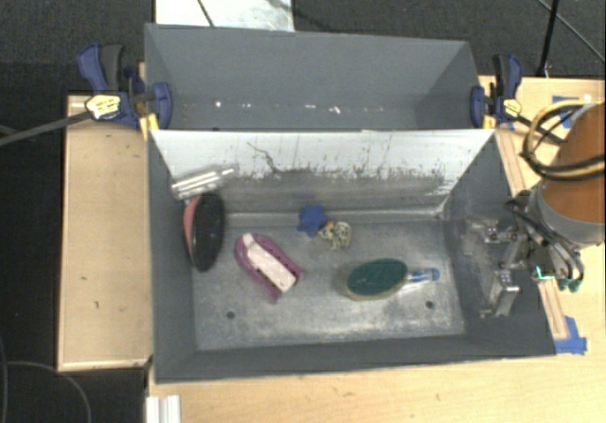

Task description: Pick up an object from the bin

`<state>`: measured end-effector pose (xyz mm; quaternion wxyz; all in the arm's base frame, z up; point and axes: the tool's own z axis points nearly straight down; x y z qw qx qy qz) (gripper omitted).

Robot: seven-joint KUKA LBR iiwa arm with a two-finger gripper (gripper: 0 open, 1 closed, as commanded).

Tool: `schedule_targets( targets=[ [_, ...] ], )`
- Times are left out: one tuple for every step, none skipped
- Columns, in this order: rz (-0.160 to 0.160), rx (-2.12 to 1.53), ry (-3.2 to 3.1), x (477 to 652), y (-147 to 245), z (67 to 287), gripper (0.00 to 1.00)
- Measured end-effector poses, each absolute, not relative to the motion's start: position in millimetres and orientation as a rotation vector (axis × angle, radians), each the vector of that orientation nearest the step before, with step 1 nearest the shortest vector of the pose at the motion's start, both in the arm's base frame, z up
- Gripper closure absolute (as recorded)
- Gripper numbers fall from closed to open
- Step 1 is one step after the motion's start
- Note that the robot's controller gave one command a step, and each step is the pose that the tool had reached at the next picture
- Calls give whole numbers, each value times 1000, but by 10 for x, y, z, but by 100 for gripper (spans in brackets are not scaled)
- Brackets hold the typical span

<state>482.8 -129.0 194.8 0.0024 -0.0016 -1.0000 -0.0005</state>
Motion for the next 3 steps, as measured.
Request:
schedule_targets(
  targets=[
    [-6, 325, -3122, 5189, -472, 668, 0],
    [-2, -31, -3148, 5160, -221, 1009, 0],
    [2, -1, -3149, 5272, -339, 1056, 0]
  ],
)
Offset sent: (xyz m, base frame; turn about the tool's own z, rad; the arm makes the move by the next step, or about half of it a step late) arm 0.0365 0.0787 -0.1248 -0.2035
